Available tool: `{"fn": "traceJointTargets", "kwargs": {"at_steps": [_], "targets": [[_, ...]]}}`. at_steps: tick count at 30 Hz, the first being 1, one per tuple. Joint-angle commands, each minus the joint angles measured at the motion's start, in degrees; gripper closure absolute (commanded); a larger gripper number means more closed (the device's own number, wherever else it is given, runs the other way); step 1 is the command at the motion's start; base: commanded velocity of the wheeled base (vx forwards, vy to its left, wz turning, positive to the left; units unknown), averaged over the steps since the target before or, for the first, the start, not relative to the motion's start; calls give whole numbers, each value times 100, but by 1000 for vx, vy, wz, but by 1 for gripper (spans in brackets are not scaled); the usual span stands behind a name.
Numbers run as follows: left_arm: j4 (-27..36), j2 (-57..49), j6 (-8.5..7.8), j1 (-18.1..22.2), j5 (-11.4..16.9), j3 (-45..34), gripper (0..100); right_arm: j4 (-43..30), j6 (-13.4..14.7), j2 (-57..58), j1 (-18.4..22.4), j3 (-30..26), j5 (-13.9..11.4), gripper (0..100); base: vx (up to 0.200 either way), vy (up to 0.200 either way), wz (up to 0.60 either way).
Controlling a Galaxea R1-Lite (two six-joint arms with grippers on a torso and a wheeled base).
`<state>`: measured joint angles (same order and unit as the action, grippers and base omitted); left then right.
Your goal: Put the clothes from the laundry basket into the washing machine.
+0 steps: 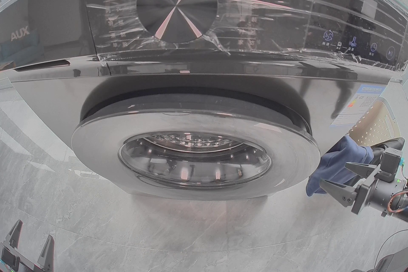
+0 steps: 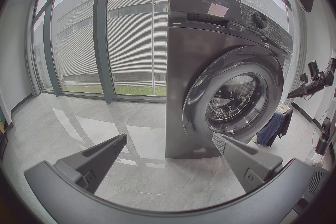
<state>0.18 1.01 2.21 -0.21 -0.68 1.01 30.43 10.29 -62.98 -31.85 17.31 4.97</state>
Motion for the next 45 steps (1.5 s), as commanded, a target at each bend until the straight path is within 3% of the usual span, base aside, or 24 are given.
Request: {"fn": "traceJointTargets", "kwargs": {"at_steps": [1,11,18,21,32,36,45], "targets": [[-1,-84,-1,-6,-2,-84,0,113,52,-804,-172,440,100,0,0,0,0],[-1,-84,8,-6,-2,-84,0,508,-53,-1542,-295,686,91,0,0,0,0],[-1,-84,-1,-6,-2,-84,0,1176,-71,-1999,-383,651,-111,0,0,0,0],[-1,-84,-1,3,-2,-84,0,1185,-53,-1990,-568,616,-207,0,0,0,0],[-1,-84,-19,-6,-2,-84,0,1088,-88,-1384,-594,-79,-216,0,-73,0,0],[-1,-84,-19,-6,-2,-84,0,1097,-88,-1322,-480,-35,-199,0,-200,0,0],[-1,-84,-19,-6,-2,-84,0,1150,-212,-1665,-357,352,-199,0,0,0,0]]}}
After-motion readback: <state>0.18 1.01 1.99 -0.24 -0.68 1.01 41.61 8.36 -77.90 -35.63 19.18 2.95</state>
